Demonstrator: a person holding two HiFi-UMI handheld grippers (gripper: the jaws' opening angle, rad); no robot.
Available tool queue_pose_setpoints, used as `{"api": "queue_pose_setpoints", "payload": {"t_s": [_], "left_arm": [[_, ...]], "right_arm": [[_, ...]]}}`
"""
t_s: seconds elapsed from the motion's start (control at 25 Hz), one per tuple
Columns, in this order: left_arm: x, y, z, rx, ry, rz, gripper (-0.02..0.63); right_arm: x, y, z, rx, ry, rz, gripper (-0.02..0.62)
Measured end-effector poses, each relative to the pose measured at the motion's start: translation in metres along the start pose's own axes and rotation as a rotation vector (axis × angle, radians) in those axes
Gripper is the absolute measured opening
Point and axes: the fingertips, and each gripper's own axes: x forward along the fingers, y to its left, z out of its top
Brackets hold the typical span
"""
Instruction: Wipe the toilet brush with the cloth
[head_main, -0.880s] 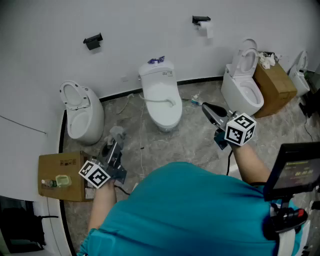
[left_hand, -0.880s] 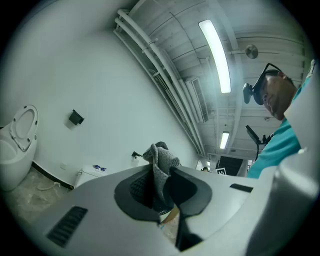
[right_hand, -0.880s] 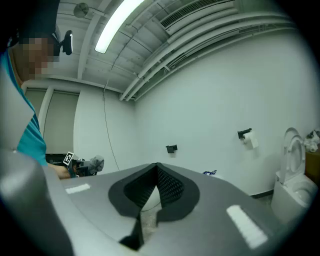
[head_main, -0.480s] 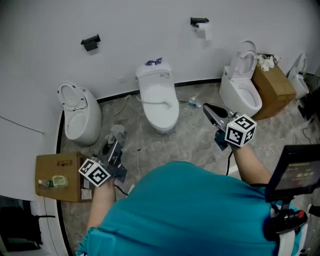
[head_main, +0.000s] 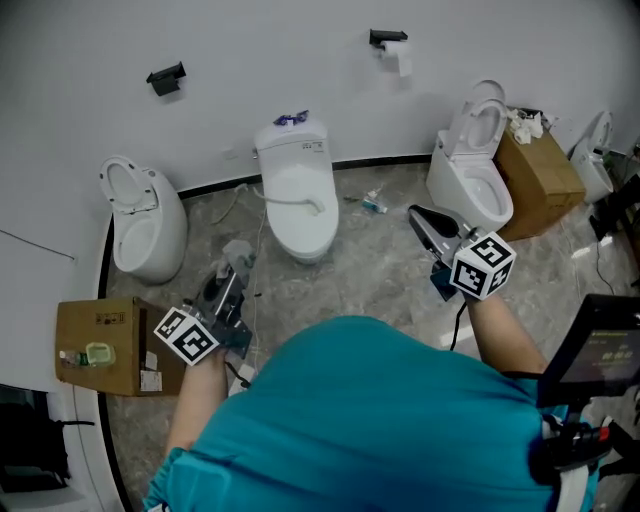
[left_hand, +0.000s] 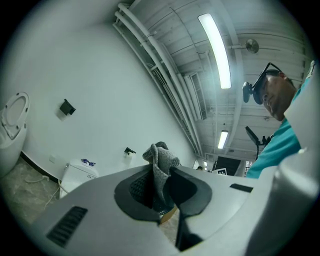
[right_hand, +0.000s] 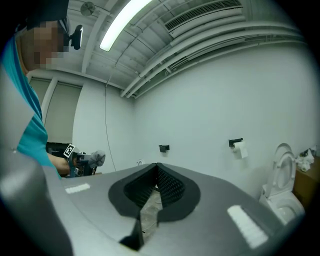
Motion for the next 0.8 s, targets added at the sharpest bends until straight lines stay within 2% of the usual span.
{"api": "queue_pose_setpoints", "payload": {"t_s": [0.2, 0.32, 0.6, 0.8], "left_arm": [[0.000, 0.000, -0.012, -0.012, 0.028, 0.009, 0.040], [0.002, 0.018, -0.012, -0.018, 0.035, 0.023, 0.040], [0.028, 0.130, 0.022, -0.056, 0.045, -0.001, 0.040], [0.045, 0.199, 0.067, -0.064, 0.075, -0.048, 0.040]], "right_arm": [[-0.001, -0.007, -0.018, 0.034, 0.016, 0.001, -0.006], [0.016, -0.011, -0.032, 0.051, 0.036, 0.011, -0.006], [0.134, -0.025, -0.040, 0.038, 0.089, 0.005, -0.006], [0.215, -0.028, -0.026, 0.038, 0.108, -0.029, -0.006]]}}
